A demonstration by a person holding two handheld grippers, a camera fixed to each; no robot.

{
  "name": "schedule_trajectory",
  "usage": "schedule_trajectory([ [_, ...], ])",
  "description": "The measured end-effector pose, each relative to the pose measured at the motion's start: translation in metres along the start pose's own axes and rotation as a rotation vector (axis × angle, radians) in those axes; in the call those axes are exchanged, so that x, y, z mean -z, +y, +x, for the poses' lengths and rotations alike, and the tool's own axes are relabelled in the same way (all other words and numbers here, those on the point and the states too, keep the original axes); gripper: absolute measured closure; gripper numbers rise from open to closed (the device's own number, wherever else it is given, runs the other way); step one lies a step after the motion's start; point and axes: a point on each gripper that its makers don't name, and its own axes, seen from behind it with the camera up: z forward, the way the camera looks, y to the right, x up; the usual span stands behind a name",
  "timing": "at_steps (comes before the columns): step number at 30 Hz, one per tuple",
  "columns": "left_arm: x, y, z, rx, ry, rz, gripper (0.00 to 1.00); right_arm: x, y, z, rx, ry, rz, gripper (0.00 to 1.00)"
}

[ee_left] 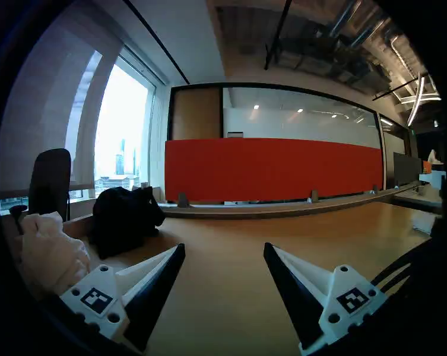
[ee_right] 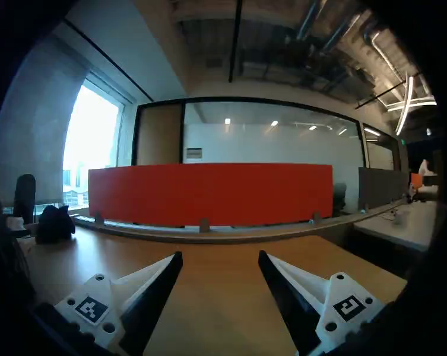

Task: Fold towel

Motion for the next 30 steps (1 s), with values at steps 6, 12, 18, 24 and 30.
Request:
schedule_trajectory([
  [6, 0.0, 0.0, 0.0, 0.0, 0.0, 0.0, 0.01, 0.0, -0.004, -0.02, 0.007, -0.009, 0.015, 0.01],
  [12, 0.0, 0.0, 0.0, 0.0, 0.0, 0.0, 0.02, -0.003, -0.004, -0.035, 0.012, -0.022, 0.019, 0.01],
  [18, 0.0, 0.001, 0.0, 0.0, 0.0, 0.0, 0.01, -0.006, 0.001, -0.044, 0.01, -0.023, 0.015, 0.01],
  [24, 0.0, 0.001, 0.0, 0.0, 0.0, 0.0, 0.02, -0.004, 0.006, -0.049, 0.008, -0.026, -0.004, 0.01],
  [30, 0.0, 0.001, -0.001, 0.0, 0.0, 0.0, 0.01, -0.003, 0.002, -0.057, 0.017, -0.029, 0.001, 0.01],
])
